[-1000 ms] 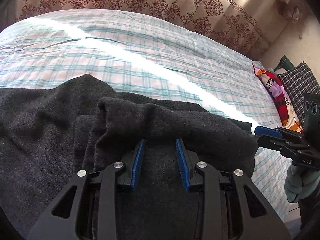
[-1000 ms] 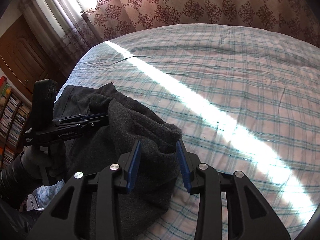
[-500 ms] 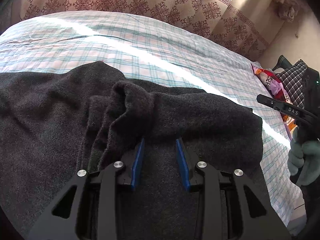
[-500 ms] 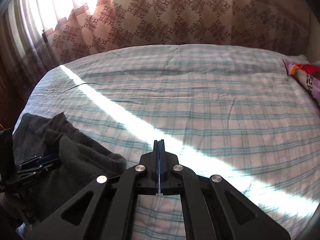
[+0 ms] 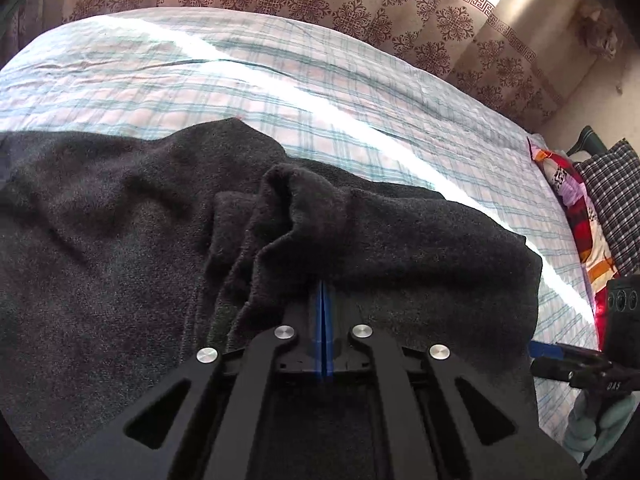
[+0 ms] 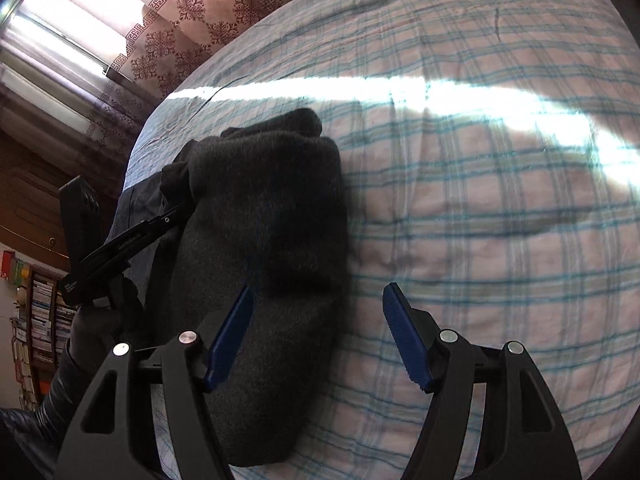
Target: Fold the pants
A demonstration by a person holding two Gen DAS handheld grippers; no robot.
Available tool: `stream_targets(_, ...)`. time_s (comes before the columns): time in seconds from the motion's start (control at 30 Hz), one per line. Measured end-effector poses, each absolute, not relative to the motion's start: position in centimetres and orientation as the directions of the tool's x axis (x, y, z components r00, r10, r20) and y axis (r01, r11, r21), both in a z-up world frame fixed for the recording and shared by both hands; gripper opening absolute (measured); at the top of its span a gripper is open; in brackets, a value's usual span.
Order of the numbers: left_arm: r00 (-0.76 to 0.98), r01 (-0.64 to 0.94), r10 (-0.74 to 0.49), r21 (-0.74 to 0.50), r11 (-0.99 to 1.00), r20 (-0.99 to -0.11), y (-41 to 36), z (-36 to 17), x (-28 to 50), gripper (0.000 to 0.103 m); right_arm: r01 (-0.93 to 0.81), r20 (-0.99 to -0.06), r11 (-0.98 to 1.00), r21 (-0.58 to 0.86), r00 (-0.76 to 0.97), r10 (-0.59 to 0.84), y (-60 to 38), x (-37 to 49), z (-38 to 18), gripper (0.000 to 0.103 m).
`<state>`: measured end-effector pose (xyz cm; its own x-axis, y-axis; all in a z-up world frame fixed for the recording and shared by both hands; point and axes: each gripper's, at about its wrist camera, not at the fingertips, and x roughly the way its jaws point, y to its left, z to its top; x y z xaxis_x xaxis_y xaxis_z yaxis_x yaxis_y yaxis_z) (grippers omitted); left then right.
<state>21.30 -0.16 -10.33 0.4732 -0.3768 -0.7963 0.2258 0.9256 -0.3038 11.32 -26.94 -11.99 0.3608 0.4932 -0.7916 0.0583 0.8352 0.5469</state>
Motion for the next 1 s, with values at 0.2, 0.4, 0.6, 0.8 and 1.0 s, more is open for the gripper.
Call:
stream_targets(0.2, 0.465, 0.293, -0.416, -0.308, 0.905, -0.782, -2.3, -7.0, 20.4, 0.030, 0.030, -0.756, 0.790, 0.612, 0.314, 0.574, -23.7, 9.1, -13.3, 0.068)
stream_targets(0.4, 0.391, 0.468, -0.473, -0.273, 0.841, -0.790, -8.9, -4.7, 19.6, 0.059, 0.041, -0.724, 0.763, 0.645, 0.353, 0.593, -23.4, 7.2, -12.6, 0.066)
stream_targets(0.6, 0.289, 0.571, -0.397, -0.176, 0.802, -0.871, -16.4, -6.2, 19.4, 0.081, 0.075, -0.702, 0.737, 0.672, 0.383, 0.601, -23.6, 5.0, -12.9, 0.059)
stream_targets(0.8, 0.264, 0.540, -0.226, -0.050, 0.840, -0.938, -20.2, -8.3, 20.7, 0.099, 0.030, -0.698, 0.770, 0.637, 0.447, 0.560, -22.6, 3.4, -11.7, 0.034)
stream_targets(1.0, 0.235, 0.519, -0.094, 0.043, 0.853, -0.967, -21.7, -8.9, 21.6, 0.100, -0.137, -0.699, 0.848, 0.512, 0.508, 0.504, -18.5, 2.0, -8.2, 0.027)
